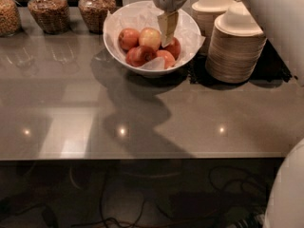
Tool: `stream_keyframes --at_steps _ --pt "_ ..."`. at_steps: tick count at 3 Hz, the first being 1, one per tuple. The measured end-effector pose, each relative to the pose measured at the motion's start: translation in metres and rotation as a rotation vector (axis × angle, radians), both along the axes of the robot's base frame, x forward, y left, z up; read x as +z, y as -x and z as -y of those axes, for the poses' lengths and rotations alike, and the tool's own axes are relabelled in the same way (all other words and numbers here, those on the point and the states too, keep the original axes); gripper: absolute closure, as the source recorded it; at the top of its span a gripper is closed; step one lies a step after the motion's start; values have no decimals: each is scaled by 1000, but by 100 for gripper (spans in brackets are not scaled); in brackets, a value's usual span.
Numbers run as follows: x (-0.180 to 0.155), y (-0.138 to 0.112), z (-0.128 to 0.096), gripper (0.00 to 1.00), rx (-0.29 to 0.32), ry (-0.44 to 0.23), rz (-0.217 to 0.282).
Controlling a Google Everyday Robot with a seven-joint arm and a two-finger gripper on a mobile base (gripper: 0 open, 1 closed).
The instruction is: Pick apple from white bowl
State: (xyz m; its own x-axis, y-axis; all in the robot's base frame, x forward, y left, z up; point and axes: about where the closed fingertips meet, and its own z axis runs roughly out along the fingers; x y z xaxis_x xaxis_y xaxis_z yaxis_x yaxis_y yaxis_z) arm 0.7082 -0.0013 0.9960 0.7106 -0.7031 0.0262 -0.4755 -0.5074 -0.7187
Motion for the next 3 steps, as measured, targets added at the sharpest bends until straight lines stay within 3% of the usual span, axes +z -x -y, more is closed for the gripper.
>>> stream_keyframes --at_steps 3 --pt "-42 -11 -13 1 167 257 66"
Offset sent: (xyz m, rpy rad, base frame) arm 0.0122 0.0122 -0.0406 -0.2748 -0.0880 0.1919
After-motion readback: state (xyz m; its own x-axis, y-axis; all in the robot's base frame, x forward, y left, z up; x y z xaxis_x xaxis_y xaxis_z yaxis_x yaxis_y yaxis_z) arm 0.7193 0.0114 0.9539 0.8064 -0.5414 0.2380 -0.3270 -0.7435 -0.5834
